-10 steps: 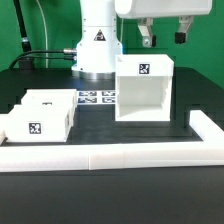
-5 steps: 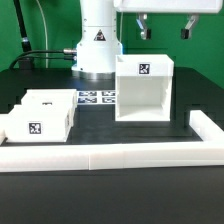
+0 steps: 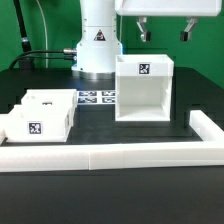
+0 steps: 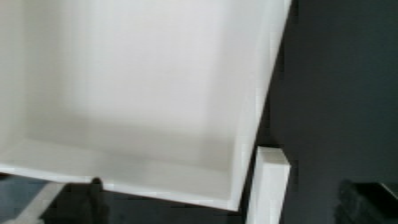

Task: Assemble drawer

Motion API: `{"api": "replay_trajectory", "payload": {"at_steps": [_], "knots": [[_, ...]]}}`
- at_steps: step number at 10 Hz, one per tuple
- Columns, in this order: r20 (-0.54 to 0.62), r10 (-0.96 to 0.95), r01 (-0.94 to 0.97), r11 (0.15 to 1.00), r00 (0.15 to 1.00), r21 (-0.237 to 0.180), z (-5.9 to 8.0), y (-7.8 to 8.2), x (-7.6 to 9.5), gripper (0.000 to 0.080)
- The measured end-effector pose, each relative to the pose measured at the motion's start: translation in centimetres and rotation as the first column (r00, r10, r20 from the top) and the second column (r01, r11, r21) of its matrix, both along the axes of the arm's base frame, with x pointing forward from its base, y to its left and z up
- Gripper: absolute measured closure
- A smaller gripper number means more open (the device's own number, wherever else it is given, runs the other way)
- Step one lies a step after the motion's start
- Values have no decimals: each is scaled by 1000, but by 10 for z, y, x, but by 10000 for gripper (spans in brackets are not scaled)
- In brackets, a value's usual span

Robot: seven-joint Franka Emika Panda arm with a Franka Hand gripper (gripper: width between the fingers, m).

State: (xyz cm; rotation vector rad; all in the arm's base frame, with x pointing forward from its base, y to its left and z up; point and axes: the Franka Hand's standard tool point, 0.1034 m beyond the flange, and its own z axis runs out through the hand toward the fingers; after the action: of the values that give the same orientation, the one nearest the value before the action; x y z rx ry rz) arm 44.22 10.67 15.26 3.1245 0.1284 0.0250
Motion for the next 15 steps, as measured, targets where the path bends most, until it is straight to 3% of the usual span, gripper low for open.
{"api": "replay_trajectory", "payload": {"at_steps": [3,6,11,12,13,15], "knots": [[-6,-46,46,998,999,40,-14,9,-23,150],[8,-66,65,996,998,57,-33,16,-32,150],[-5,-58,58,996,998,60,-54,19,-39,150],[-9,-60,60,996,998,59,-56,18,-39,270],[-11,-60,61,996,998,59,-57,18,-40,270],[-11,-60,60,996,998,59,-57,18,-40,560]]}}
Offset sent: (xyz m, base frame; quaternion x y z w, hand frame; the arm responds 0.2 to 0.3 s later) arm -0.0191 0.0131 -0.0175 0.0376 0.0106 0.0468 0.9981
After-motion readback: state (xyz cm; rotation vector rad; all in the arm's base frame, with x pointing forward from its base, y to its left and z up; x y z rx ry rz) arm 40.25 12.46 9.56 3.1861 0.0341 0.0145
